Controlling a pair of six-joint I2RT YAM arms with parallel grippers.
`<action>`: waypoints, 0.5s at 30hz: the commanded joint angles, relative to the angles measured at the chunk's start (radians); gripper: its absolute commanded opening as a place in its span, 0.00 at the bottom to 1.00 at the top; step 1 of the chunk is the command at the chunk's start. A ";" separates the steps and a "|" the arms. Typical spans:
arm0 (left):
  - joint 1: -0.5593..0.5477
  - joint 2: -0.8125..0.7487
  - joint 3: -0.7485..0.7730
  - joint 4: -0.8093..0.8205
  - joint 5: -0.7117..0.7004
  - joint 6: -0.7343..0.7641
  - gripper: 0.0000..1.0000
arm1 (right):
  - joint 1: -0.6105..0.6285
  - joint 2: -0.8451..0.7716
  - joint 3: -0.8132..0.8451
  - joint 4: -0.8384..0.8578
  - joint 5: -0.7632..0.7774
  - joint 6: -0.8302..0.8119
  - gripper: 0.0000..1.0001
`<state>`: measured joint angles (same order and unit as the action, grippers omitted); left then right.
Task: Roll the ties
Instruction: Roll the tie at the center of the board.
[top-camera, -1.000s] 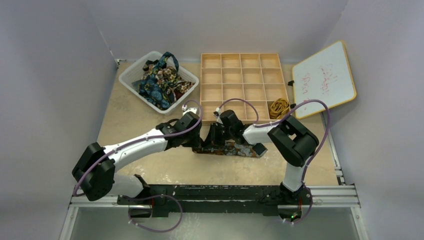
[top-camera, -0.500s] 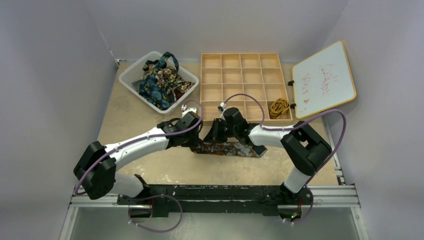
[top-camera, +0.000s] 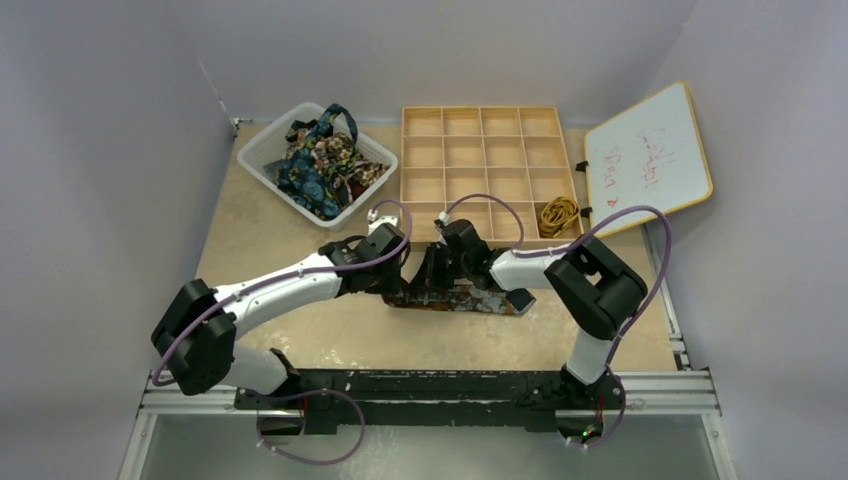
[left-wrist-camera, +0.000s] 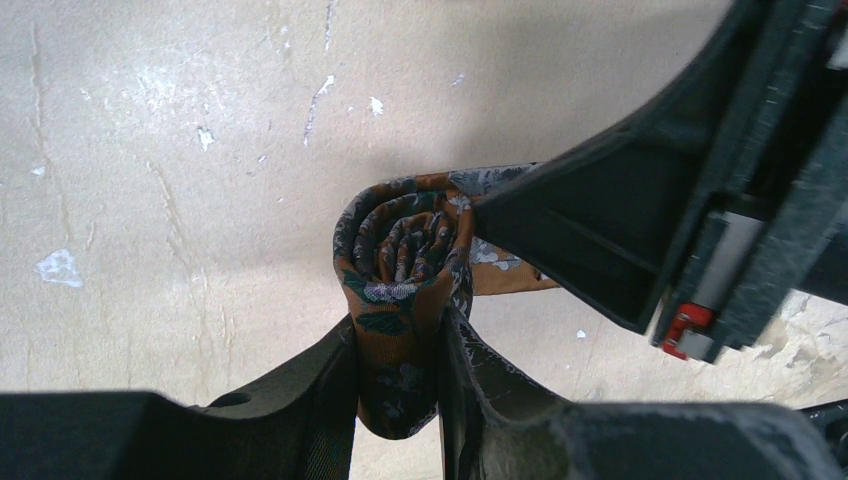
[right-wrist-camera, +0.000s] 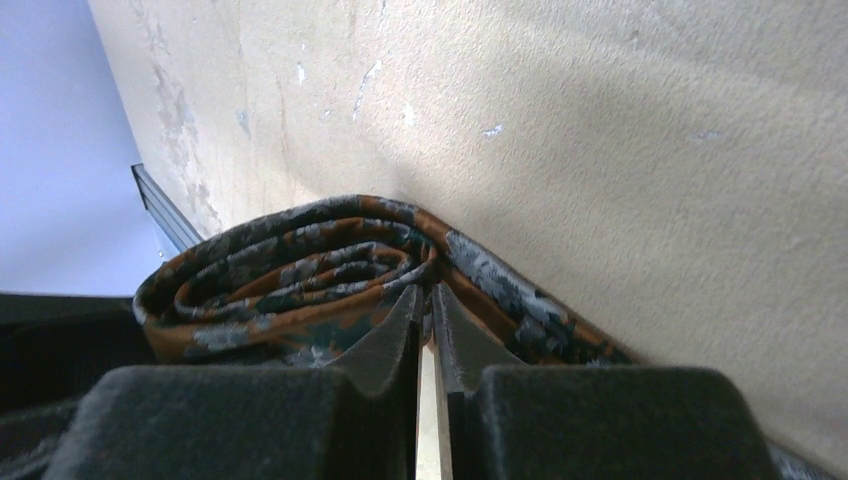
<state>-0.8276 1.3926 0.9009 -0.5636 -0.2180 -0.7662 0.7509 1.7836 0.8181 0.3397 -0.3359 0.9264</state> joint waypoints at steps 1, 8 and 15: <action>-0.031 0.035 0.066 -0.018 -0.043 0.002 0.29 | 0.002 0.034 0.034 0.030 -0.029 0.026 0.08; -0.062 0.086 0.126 -0.088 -0.115 -0.009 0.29 | 0.003 0.057 0.020 0.088 -0.072 0.052 0.08; -0.100 0.133 0.169 -0.107 -0.147 0.008 0.30 | 0.002 0.067 0.026 0.121 -0.110 0.067 0.09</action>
<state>-0.9073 1.4902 1.0138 -0.6582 -0.3244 -0.7662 0.7498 1.8477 0.8246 0.4118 -0.3965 0.9726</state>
